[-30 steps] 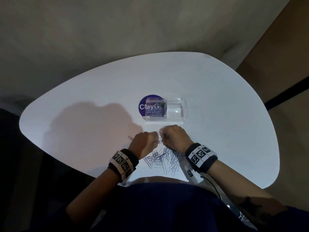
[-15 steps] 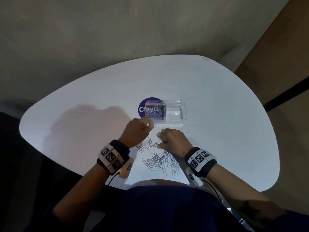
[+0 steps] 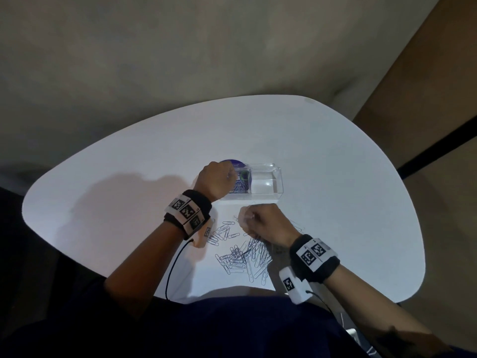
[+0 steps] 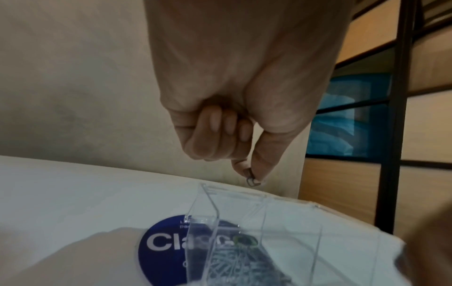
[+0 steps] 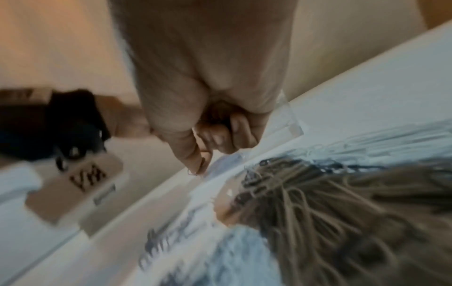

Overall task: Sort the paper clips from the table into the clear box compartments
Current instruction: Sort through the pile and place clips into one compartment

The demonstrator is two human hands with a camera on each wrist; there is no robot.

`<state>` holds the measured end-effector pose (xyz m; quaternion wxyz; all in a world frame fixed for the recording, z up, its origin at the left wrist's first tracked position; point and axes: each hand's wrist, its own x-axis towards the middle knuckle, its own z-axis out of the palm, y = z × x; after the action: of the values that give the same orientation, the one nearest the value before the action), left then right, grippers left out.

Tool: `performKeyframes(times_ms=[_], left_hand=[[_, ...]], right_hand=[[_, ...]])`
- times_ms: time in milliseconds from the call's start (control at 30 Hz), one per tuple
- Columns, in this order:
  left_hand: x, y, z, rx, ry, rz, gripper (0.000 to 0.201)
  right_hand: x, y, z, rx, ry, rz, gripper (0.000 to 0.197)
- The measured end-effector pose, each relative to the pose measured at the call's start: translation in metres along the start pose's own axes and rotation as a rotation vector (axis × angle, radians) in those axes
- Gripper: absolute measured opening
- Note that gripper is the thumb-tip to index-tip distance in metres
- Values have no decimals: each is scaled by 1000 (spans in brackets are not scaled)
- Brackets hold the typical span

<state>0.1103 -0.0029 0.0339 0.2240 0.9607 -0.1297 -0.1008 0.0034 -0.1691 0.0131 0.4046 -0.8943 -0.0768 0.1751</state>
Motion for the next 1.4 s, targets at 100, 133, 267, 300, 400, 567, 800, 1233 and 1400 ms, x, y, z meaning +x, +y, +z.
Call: performKeyframes(times_ms=[100, 133, 267, 300, 400, 567, 800, 1233, 1400], left_hand=[[2, 9, 3, 104, -73, 6, 23], [1, 13, 3, 134, -101, 15, 24], [4, 15, 3, 83, -160, 18, 24], [4, 14, 2, 51, -163, 24, 26], [3, 4, -1, -88, -144, 56, 33], [-15, -19, -9, -337, 145, 149, 19], [-53, -32, -8, -339, 215, -42, 28], [-91, -70, 16, -129, 56, 4, 33], [-107, -80, 27, 57, -57, -24, 26]], right_hand=[[5, -4, -20, 107, 52, 56, 20], [8, -7, -26, 138, 73, 67, 21], [23, -15, -47, 262, 136, 150, 23], [30, -16, -51, 267, 144, 177, 23], [51, -21, -61, 241, 141, 217, 29], [83, -33, -63, 86, 29, 231, 27], [111, -65, -48, -358, -112, 108, 11], [79, -64, -48, -463, -96, -97, 29], [52, -53, -34, -393, -15, -171, 8]])
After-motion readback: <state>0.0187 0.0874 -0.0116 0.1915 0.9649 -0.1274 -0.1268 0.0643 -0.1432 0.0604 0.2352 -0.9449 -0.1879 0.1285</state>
